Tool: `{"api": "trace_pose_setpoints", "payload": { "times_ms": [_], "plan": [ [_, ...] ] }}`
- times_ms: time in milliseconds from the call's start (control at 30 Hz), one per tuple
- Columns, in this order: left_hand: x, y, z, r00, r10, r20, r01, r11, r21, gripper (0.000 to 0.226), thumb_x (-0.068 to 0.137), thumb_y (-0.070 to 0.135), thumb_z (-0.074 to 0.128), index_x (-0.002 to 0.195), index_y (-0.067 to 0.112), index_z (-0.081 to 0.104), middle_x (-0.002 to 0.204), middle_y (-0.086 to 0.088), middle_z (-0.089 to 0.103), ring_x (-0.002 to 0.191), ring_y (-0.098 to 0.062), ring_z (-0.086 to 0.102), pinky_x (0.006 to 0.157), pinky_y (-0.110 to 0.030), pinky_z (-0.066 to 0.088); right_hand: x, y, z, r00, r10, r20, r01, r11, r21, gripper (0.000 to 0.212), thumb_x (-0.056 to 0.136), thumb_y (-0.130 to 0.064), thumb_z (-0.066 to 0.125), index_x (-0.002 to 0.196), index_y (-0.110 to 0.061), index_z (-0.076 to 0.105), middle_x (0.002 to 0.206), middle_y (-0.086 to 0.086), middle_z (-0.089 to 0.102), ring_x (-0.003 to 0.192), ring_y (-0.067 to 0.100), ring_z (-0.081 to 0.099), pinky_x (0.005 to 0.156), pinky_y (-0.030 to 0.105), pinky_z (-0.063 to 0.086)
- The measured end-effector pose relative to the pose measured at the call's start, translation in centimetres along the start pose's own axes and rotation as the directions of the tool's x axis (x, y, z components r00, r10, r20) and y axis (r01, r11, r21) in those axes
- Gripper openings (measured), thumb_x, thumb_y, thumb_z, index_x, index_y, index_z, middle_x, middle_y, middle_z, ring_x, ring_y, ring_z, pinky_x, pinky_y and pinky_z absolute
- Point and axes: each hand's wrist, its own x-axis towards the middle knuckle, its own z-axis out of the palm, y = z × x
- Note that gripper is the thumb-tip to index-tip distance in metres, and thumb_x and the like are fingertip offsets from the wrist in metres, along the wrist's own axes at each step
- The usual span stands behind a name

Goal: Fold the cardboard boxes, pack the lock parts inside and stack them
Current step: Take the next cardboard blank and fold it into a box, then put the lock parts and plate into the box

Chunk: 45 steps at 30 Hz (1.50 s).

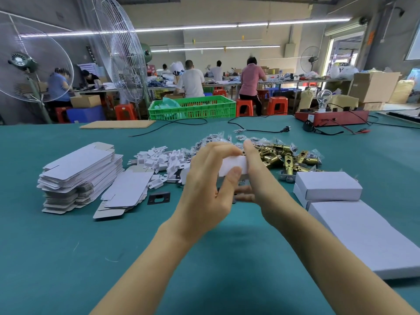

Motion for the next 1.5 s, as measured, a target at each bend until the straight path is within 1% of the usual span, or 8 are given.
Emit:
{"api": "trace_pose_setpoints", "payload": {
  "times_ms": [100, 267, 400, 500, 633, 1033, 1267, 1500],
  "plan": [
    [-0.2, -0.8, -0.5, 0.998, 0.056, -0.010, -0.055, 0.998, 0.030, 0.022, 0.085, -0.005, 0.057, 0.106, 0.001, 0.060, 0.105, 0.000, 0.060, 0.091, 0.000, 0.053, 0.083, -0.026, 0.040, -0.3, -0.5, -0.5, 0.971, 0.096, 0.217, -0.125, 0.984, 0.126, 0.048, 0.094, -0.057, 0.043, 0.085, -0.015, 0.064, 0.076, 0.012, 0.059, 0.050, 0.017, 0.056, 0.054, 0.027, 0.044],
    [-0.6, -1.9, 0.0, 0.984, -0.126, -0.124, 0.129, 0.992, 0.015, 0.029, 0.092, 0.016, 0.055, 0.120, 0.010, 0.052, 0.129, -0.002, 0.048, 0.125, -0.015, 0.046, 0.105, -0.032, 0.035, 0.1, -0.2, -0.9, 0.986, 0.012, 0.168, -0.048, 0.975, 0.215, 0.020, 0.092, -0.020, 0.059, 0.105, -0.006, 0.063, 0.079, 0.006, 0.062, 0.055, 0.015, 0.057, 0.044, 0.019, 0.044],
    [-1.8, -3.4, 1.0, 0.811, -0.555, -0.187, 0.546, 0.832, -0.100, 0.062, 0.085, 0.039, 0.060, 0.140, 0.021, 0.036, 0.149, 0.000, 0.028, 0.139, -0.007, 0.024, 0.112, -0.025, 0.024, 0.8, 1.1, -0.8, 0.988, -0.078, 0.134, 0.061, 0.989, 0.132, 0.008, 0.095, -0.017, 0.057, 0.100, -0.017, 0.064, 0.085, 0.000, 0.069, 0.062, 0.012, 0.066, 0.053, 0.018, 0.050],
    [-2.8, -5.3, 1.2, 0.643, -0.765, 0.049, 0.697, 0.557, -0.451, 0.057, 0.090, 0.029, 0.069, 0.139, 0.018, 0.042, 0.129, 0.008, 0.060, 0.120, -0.009, 0.055, 0.095, -0.019, 0.047, 1.8, 2.9, -0.7, 0.983, -0.144, 0.114, 0.132, 0.985, 0.110, 0.017, 0.095, -0.013, 0.057, 0.108, -0.023, 0.057, 0.103, 0.000, 0.068, 0.082, 0.012, 0.069, 0.071, 0.026, 0.057],
    [-4.9, -7.3, 1.7, 0.632, -0.738, 0.238, 0.745, 0.493, -0.450, 0.023, 0.091, 0.007, 0.064, 0.112, 0.017, 0.062, 0.107, 0.000, 0.074, 0.101, -0.014, 0.068, 0.086, -0.024, 0.054, 3.0, 6.2, -0.8, 0.967, -0.225, 0.120, 0.233, 0.971, -0.057, 0.026, 0.093, -0.006, 0.058, 0.107, -0.027, 0.051, 0.108, -0.005, 0.064, 0.095, 0.010, 0.062, 0.083, 0.027, 0.051],
    [-6.6, -9.3, 1.2, 0.610, -0.675, 0.415, 0.792, 0.493, -0.360, 0.054, 0.069, 0.019, 0.080, 0.120, 0.018, 0.061, 0.110, 0.001, 0.074, 0.103, -0.010, 0.068, 0.082, -0.020, 0.052, 3.9, 9.8, -1.8, 0.938, -0.298, 0.179, 0.334, 0.916, -0.222, 0.025, 0.087, -0.009, 0.069, 0.110, -0.015, 0.062, 0.107, 0.003, 0.071, 0.100, 0.013, 0.067, 0.091, 0.028, 0.052],
    [-6.4, -9.4, 1.4, 0.575, -0.715, 0.397, 0.811, 0.435, -0.392, 0.038, 0.074, 0.011, 0.082, 0.109, 0.020, 0.068, 0.100, 0.004, 0.076, 0.092, -0.011, 0.071, 0.073, -0.019, 0.054, 4.2, 9.7, -2.0, 0.948, -0.255, 0.188, 0.289, 0.939, -0.185, 0.027, 0.086, 0.000, 0.065, 0.105, -0.019, 0.064, 0.104, 0.002, 0.072, 0.098, 0.013, 0.067, 0.087, 0.023, 0.053],
    [-6.6, -10.3, 2.0, 0.535, -0.811, 0.236, 0.814, 0.419, -0.402, 0.026, 0.077, 0.013, 0.081, 0.097, 0.023, 0.068, 0.087, 0.015, 0.076, 0.077, -0.004, 0.071, 0.059, -0.013, 0.052, 5.2, 10.4, -2.5, 0.960, -0.176, -0.217, 0.166, 0.984, -0.066, 0.018, 0.092, 0.001, 0.051, 0.089, -0.012, 0.064, 0.085, 0.009, 0.069, 0.071, 0.013, 0.067, 0.069, 0.028, 0.056]
  ]
}}
